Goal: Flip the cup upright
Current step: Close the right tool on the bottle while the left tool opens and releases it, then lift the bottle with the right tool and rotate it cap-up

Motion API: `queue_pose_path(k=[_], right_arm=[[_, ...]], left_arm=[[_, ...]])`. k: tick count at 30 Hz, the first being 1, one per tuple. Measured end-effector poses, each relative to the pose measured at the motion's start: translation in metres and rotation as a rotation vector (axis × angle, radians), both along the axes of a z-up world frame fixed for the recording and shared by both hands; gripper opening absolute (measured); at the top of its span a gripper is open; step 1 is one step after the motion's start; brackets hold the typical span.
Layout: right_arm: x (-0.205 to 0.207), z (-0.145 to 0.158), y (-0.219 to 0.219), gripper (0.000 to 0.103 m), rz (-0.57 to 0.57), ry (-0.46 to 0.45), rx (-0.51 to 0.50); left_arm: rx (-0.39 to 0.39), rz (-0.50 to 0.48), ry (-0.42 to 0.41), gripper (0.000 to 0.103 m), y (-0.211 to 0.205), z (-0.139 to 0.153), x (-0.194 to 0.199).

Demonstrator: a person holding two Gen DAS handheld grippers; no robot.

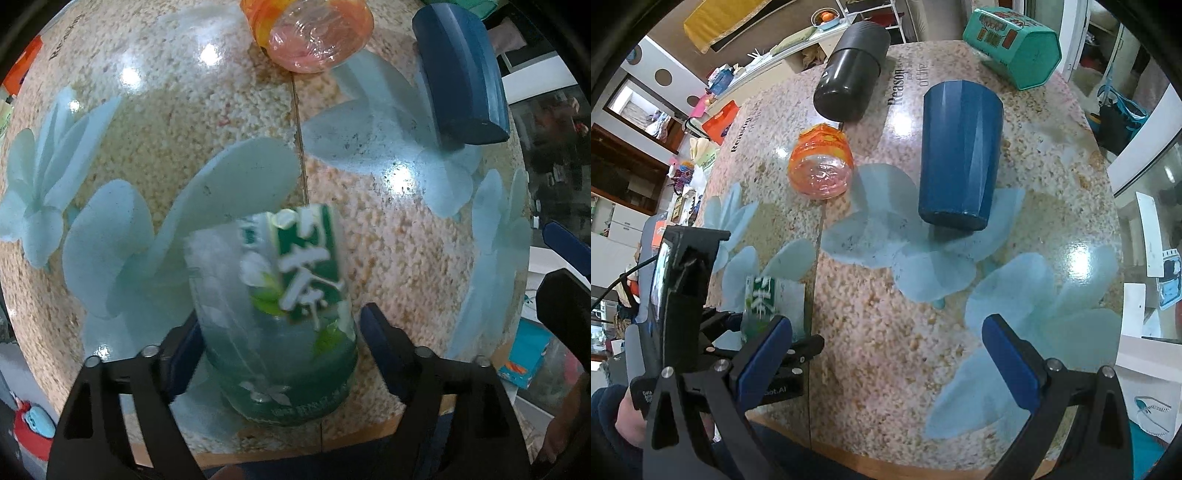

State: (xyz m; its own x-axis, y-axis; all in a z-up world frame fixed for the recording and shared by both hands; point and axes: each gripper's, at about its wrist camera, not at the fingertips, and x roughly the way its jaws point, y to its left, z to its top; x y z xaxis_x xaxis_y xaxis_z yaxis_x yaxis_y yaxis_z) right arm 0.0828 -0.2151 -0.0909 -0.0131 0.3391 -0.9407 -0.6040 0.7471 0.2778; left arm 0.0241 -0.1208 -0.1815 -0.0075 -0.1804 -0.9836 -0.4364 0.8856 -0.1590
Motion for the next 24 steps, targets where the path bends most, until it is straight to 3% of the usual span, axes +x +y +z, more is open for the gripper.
queue_pose_path(k=[3,14,24], right_arm=[[0.001,0.001,-0.001,0.103,-0.003,0.005,0.004],[-0.001,0.009,0.001,0.103,-0.047,0.041,0.036],[-0.031,0.002,0.064,0.103,0.05,0.112,0.017]], left_arm=[[-0.009,-0.009,-0.021,0.103,0.001,0.002,-0.001],[-0.059,-0.084,-0.073,0.103,0.015,0.045,-0.018],[-0.062,-0.091,-0.07,0.103,0.059,0.06,-0.068]])
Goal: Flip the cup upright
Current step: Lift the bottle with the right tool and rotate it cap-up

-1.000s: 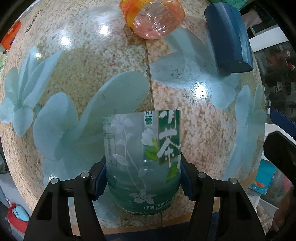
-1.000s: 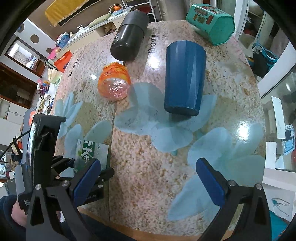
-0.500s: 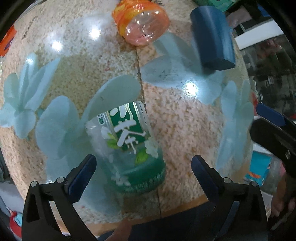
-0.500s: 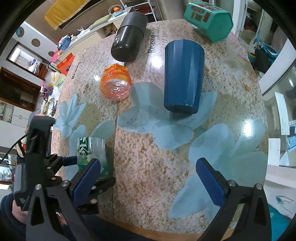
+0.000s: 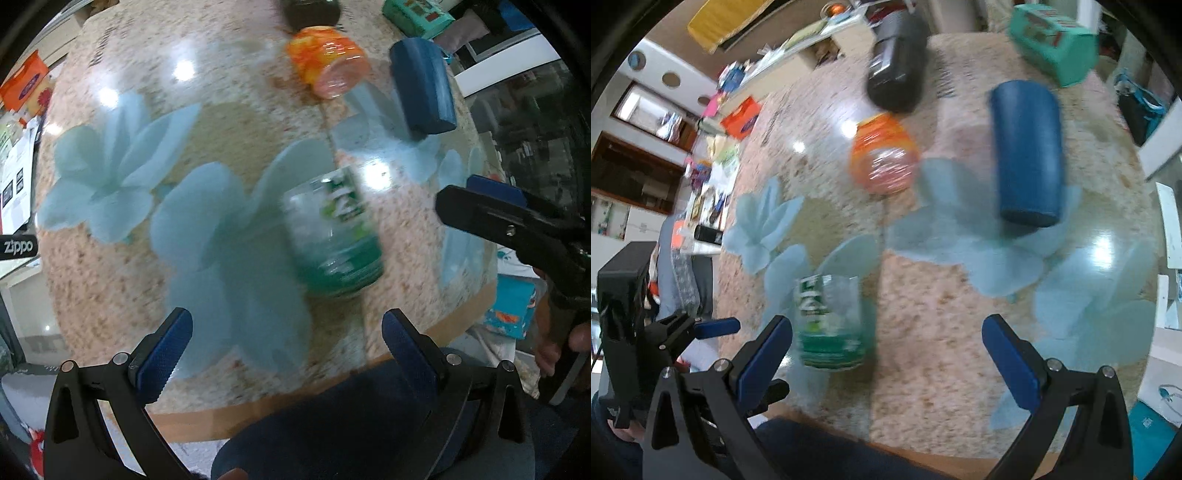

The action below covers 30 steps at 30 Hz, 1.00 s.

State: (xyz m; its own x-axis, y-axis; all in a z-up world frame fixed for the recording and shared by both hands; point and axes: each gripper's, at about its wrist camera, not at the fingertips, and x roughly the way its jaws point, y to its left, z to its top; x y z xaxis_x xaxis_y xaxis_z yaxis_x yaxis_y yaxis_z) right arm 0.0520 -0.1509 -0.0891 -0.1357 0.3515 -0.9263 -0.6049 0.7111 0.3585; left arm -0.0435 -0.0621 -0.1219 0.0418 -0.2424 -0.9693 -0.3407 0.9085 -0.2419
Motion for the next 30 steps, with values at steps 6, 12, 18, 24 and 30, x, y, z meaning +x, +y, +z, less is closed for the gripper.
queue_pose_path(k=[6,12,18,24,30], right_arm=[[-0.018,-0.027,0.051,0.103,0.105,0.056,-0.105],[-0.023,-0.05,0.075,0.103,0.141,0.066,-0.216],[-0.023,-0.072,0.085,0.092,0.119,0.13,-0.284],[-0.025,-0.087,0.101,0.073,0.117,0.158,-0.33],[-0.022,-0.091,0.106,0.06,0.101,0.186,-0.338]], left_arm=[[0.012,-0.022,0.026,0.103,0.027,-0.009,-0.03],[-0.001,-0.038,0.04,0.103,0.051,-0.025,-0.044],[-0.018,-0.045,0.064,0.103,0.073,-0.041,-0.052],[-0.034,-0.052,0.076,0.103,0.087,-0.053,-0.055],[-0.042,-0.045,0.076,0.103,0.115,-0.06,-0.059]])
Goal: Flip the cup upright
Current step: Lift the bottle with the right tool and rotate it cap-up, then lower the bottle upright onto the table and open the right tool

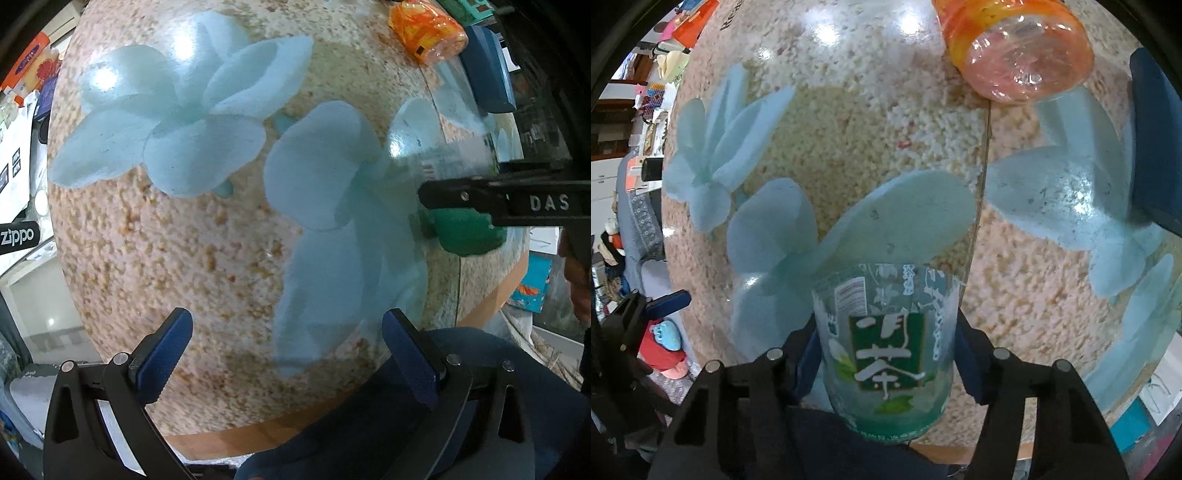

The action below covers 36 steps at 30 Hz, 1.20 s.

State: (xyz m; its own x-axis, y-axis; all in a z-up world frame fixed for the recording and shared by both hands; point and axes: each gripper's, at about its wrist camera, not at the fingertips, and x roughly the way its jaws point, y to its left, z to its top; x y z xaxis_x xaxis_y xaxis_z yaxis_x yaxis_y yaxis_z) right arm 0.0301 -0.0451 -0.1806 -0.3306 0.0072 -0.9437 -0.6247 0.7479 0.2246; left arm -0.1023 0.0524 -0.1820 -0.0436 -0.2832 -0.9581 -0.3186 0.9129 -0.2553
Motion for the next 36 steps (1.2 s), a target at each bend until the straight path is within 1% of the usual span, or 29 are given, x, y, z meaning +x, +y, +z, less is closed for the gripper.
queue_pose_path(k=[3,6,8,10,11,12,15,17,18,22,23,26,28,31,36], right_arm=[[0.005,0.007,-0.004,0.06,-0.015,-0.022,0.035],[0.008,0.02,-0.009,0.059,-0.019,-0.071,0.103],[0.009,0.031,-0.013,0.059,-0.001,-0.128,0.16],[0.01,0.045,-0.019,0.059,0.027,-0.207,0.233],[0.008,0.051,-0.021,0.059,0.033,-0.228,0.258],[0.009,0.058,-0.024,0.059,0.046,-0.27,0.309],[0.009,0.061,-0.034,0.059,0.087,-0.364,0.421],[0.011,0.058,-0.04,0.059,0.127,-0.44,0.506],[0.01,0.055,-0.046,0.059,0.158,-0.493,0.557],[0.006,0.039,-0.051,0.059,0.241,-0.646,0.655],[0.006,0.032,-0.05,0.059,0.256,-0.666,0.665],[0.007,0.02,-0.056,0.06,0.274,-0.679,0.715],[0.01,0.021,-0.064,0.06,0.278,-0.688,0.749],[0.011,0.021,-0.07,0.06,0.28,-0.683,0.772],[0.003,0.02,-0.08,0.061,0.338,-0.698,0.793]], left_arm=[[-0.004,0.005,-0.005,0.103,0.01,0.0,0.005],[-0.003,0.011,-0.016,0.103,0.012,0.005,0.014],[-0.002,0.014,-0.027,0.103,0.011,0.011,0.017],[-0.004,0.022,-0.037,0.103,0.01,0.015,0.02],[-0.006,0.029,-0.04,0.103,0.009,0.016,0.02],[-0.006,0.039,-0.041,0.103,0.008,0.017,0.022],[0.001,0.063,-0.04,0.103,-0.002,0.022,0.024],[0.011,0.087,-0.036,0.103,-0.007,0.023,0.025],[0.014,0.102,-0.034,0.103,-0.009,0.023,0.026],[0.032,0.141,-0.03,0.103,-0.021,0.021,0.026],[0.038,0.145,-0.03,0.103,-0.022,0.02,0.026],[0.071,0.16,-0.021,0.103,-0.032,0.016,0.026],[0.088,0.173,-0.009,0.103,-0.036,0.013,0.025],[0.093,0.198,0.007,0.103,-0.043,0.008,0.022],[0.097,0.22,0.011,0.103,-0.06,0.005,0.015]])
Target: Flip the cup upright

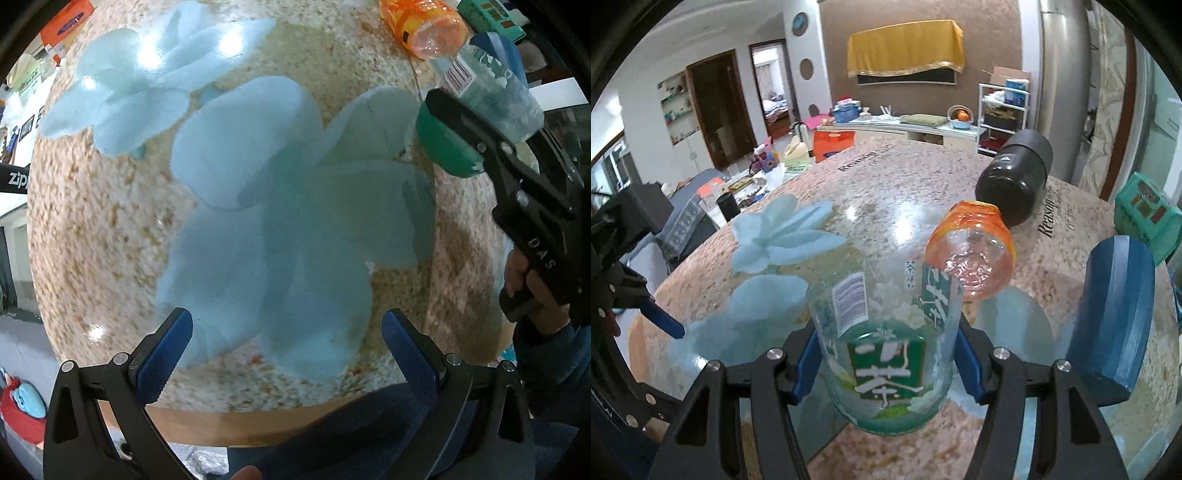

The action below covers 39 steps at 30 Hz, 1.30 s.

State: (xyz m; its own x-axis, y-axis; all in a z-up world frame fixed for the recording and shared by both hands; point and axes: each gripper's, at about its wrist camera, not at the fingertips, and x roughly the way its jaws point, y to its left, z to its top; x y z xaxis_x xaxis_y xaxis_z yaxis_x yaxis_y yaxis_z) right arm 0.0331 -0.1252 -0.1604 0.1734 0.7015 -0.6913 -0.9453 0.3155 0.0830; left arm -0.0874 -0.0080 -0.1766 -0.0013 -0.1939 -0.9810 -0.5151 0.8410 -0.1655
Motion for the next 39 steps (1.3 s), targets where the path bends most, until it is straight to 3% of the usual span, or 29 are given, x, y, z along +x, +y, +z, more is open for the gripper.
queue_pose_path(k=[5,9,16,26,31,39], right_arm=[[-0.002,-0.007,0.001,0.064,0.023,0.013,-0.018],[0.0,0.006,-0.001,0.087,0.042,0.082,0.008],[0.008,0.068,-0.011,0.1,-0.009,0.105,0.025],[0.013,0.128,-0.024,0.103,-0.04,0.001,-0.08],[0.017,0.144,-0.034,0.103,-0.118,0.044,-0.125],[0.018,0.148,-0.049,0.103,-0.24,0.173,-0.166]], left_arm=[[0.012,0.019,-0.019,0.103,-0.015,-0.001,-0.002],[0.028,0.042,-0.03,0.103,-0.033,-0.001,-0.007],[0.053,0.099,-0.112,0.103,-0.017,0.035,-0.022],[0.169,0.025,-0.328,0.103,-0.009,0.11,0.021],[0.183,-0.036,-0.431,0.103,-0.015,0.14,0.041],[0.205,-0.075,-0.485,0.103,-0.03,0.166,0.044]])
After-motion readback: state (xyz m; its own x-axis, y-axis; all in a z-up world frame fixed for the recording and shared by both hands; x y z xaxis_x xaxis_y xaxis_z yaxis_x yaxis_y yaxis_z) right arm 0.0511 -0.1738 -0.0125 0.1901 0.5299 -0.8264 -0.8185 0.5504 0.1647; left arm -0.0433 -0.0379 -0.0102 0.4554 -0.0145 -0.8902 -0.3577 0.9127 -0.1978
